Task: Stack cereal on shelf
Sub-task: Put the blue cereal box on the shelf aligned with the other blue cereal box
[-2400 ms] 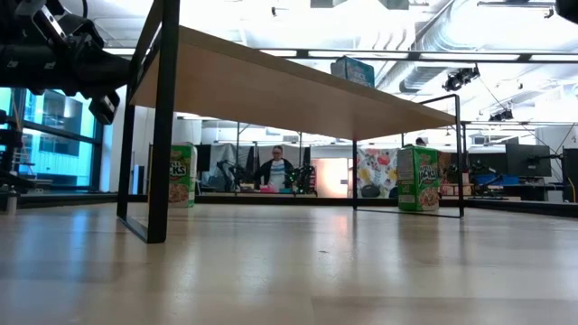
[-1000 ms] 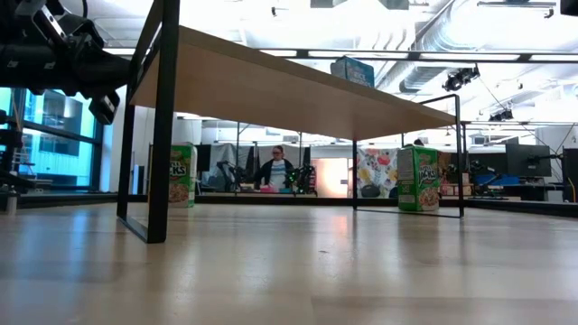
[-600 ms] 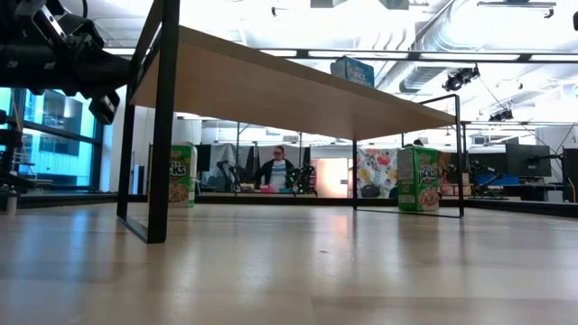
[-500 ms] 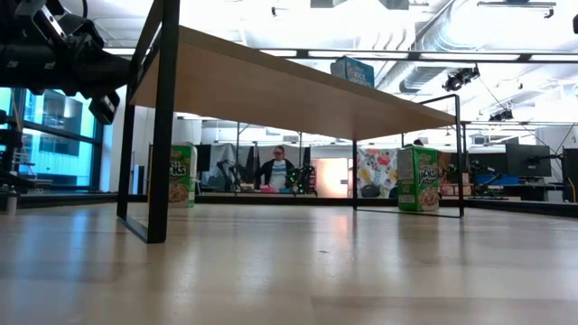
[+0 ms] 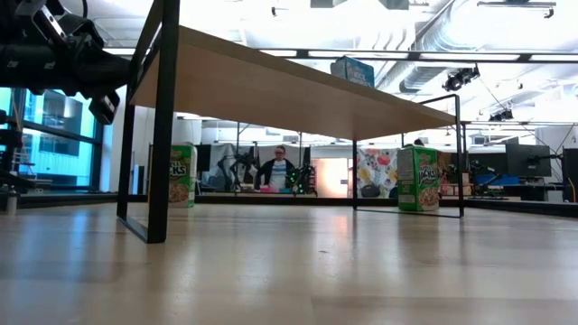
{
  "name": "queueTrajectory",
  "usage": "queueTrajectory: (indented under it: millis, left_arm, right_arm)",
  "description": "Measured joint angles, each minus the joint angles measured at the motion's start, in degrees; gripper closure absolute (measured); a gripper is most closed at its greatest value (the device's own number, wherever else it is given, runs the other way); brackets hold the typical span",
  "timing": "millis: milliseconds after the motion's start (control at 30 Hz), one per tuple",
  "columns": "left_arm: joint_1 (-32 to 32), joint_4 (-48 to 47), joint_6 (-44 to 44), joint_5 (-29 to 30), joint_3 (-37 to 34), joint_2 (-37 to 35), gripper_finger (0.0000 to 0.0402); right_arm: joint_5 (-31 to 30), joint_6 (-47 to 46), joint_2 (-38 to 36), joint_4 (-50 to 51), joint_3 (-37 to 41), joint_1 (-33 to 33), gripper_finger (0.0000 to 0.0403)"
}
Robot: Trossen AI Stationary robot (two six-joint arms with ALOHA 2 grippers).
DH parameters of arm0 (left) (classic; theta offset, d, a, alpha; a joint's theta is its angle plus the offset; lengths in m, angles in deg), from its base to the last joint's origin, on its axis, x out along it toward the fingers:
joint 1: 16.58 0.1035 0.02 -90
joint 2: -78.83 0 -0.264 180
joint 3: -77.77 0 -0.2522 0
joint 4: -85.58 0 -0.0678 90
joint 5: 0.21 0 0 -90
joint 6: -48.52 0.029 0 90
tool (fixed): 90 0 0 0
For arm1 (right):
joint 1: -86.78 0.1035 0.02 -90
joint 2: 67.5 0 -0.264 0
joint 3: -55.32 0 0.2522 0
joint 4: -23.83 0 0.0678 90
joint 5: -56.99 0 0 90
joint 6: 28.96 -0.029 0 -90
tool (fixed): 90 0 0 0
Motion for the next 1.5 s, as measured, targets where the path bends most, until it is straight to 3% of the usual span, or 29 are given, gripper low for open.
queueTrajectory:
  millis: [467, 733, 933, 1033, 1200, 1333, 1500]
  left_arm:
    - [0.0, 0.0, 0.0, 0.0, 0.0, 0.0, 0.0398]
    - [0.0, 0.0, 0.0, 0.0, 0.0, 0.0, 0.0398]
    - [0.0, 0.0, 0.0, 0.0, 0.0, 0.0, 0.0398]
    - [0.0, 0.0, 0.0, 0.0, 0.0, 0.0, 0.0398]
    - [0.0, 0.0, 0.0, 0.0, 0.0, 0.0, 0.0398]
    - [0.0, 0.0, 0.0, 0.0, 0.0, 0.0, 0.0398]
    - [0.0, 0.0, 0.0, 0.0, 0.0, 0.0, 0.0398]
  right_arm:
    - [-2.8, 2.5, -0.2, -0.4, 0.0, -1.6, 0.0266]
    - [-2.8, 7.4, -8.3, 4.7, -1.1, -4.5, 0.0277]
    - [-3.3, 13.5, -18.9, 7.2, -10.7, -12.6, 0.0278]
    - [-9.2, 18.3, -20.6, 7.5, -19.2, -18.5, 0.0278]
    - [-22.0, 31.5, -15.9, 13.1, -33.2, -29.4, 0.0279]
    - [-22.0, 45.1, -7.6, 20.8, -41.8, -37.8, 0.0279]
    - [-17.5, 60.8, -0.2, 20.0, -45.0, -44.3, 0.0279]
